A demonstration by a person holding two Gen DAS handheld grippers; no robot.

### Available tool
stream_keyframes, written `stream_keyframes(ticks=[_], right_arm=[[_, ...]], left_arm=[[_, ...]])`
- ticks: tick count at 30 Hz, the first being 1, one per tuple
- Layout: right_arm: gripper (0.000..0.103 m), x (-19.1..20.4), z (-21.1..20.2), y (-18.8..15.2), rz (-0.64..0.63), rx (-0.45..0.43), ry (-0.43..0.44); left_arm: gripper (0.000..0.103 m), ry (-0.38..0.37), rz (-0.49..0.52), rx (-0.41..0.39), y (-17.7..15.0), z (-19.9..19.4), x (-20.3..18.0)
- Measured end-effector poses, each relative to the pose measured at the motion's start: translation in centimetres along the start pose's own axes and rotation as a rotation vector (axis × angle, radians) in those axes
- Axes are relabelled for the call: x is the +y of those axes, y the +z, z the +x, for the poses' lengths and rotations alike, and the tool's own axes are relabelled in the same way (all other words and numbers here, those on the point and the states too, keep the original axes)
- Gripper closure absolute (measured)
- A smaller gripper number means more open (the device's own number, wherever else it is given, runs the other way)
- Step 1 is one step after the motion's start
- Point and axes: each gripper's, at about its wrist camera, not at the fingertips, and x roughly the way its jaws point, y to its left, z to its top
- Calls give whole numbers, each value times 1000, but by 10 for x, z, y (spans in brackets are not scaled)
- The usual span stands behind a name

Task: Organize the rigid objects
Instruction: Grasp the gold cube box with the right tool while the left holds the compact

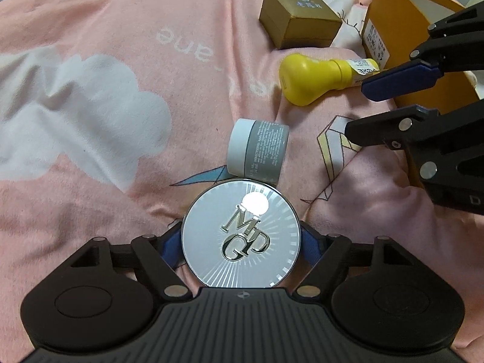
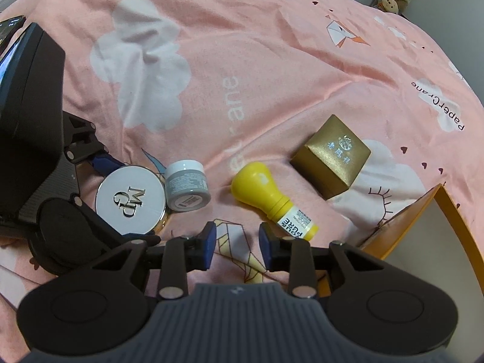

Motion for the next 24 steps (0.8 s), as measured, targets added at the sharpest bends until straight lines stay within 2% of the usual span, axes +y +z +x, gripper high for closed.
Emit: stream_keyframes(ticks=[13, 18, 24], right_arm=[[72, -11, -13, 5, 15, -30, -49], [72, -16, -15, 11, 13, -37, -77], [72, -24, -15, 19, 22, -45, -84]], left_arm=[[15, -12, -96, -200, -17, -70, 19], [15, -20, -155, -266, -8, -86, 28], [15, -32, -175, -295, 11, -91, 31]])
